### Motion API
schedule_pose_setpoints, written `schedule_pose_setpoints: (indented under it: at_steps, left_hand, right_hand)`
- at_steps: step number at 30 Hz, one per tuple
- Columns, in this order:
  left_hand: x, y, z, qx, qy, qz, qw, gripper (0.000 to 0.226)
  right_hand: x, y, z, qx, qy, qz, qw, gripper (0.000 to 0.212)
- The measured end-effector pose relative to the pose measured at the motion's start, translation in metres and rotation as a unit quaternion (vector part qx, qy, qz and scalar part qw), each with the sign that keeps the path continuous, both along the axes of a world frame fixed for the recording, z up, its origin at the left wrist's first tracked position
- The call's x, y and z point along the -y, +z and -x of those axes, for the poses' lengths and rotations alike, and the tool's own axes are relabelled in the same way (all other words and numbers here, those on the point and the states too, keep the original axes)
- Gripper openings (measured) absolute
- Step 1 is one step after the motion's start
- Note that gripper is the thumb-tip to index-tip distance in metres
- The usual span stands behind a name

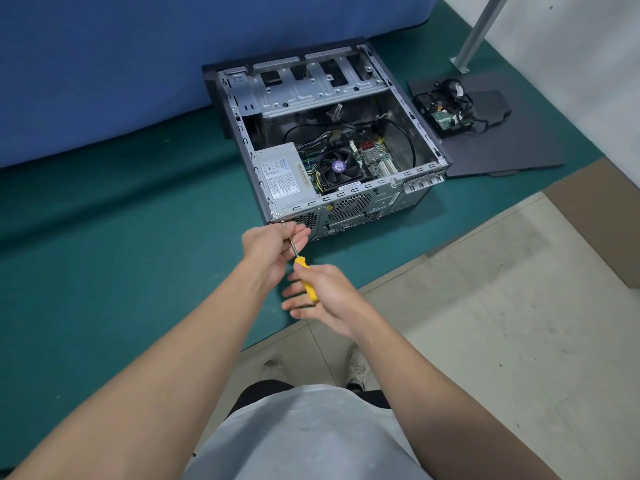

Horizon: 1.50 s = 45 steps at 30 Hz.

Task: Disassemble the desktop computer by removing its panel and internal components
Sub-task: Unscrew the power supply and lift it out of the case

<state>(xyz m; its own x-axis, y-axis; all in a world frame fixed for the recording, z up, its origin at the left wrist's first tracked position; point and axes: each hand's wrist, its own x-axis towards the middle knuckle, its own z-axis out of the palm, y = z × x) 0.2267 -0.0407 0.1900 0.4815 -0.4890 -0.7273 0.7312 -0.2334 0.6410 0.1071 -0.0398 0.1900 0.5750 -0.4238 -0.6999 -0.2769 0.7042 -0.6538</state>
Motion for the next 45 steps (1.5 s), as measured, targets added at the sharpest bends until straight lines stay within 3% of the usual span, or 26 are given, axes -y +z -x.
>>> schedule_pose_setpoints:
  at_steps: [2,7,13,18,20,26,32,38,42,45]
  left_hand:
    - [-0.002,0.000,-0.001,-0.013,-0.002,0.017,1.000,0.010]
    - [-0.001,0.000,0.003,0.048,0.018,-0.032,0.998,0.004]
    - [-0.004,-0.001,0.000,0.006,0.014,0.008,1.000,0.008]
    - [-0.002,0.000,0.004,0.037,0.033,-0.024,0.998,0.003]
    - [0.000,0.001,0.005,0.063,0.038,-0.047,0.996,0.004]
    - [-0.005,-0.002,0.001,0.003,0.028,0.022,0.999,0.009]
    - [-0.004,-0.003,0.007,0.036,0.032,0.008,0.999,0.008]
    - [-0.005,-0.003,0.002,0.011,0.014,0.028,0.999,0.008]
    - [-0.006,-0.004,0.003,0.009,0.019,0.028,0.999,0.005]
    - [-0.004,-0.004,0.003,0.048,0.030,-0.004,0.998,0.002]
  right_hand:
    - [0.000,-0.001,0.002,0.021,0.007,-0.026,0.999,0.014]
    - [-0.006,-0.006,-0.010,-0.082,-0.022,0.105,0.991,0.007]
    - [0.001,-0.001,-0.003,0.047,-0.030,-0.044,0.997,0.019]
    - [-0.003,-0.004,-0.011,-0.063,-0.012,0.081,0.995,0.007]
    - [-0.004,-0.004,-0.013,-0.074,-0.027,0.090,0.993,0.012]
    - [0.001,0.003,-0.004,0.035,0.006,-0.051,0.998,0.022]
    - [-0.001,-0.008,-0.009,-0.066,-0.023,0.085,0.994,0.004]
    - [0.008,-0.003,0.001,0.042,-0.010,-0.050,0.998,0.015]
    - [0.008,-0.003,-0.002,-0.028,0.006,0.032,0.999,0.003]
    - [0.008,-0.005,-0.005,-0.054,-0.003,0.062,0.997,0.008]
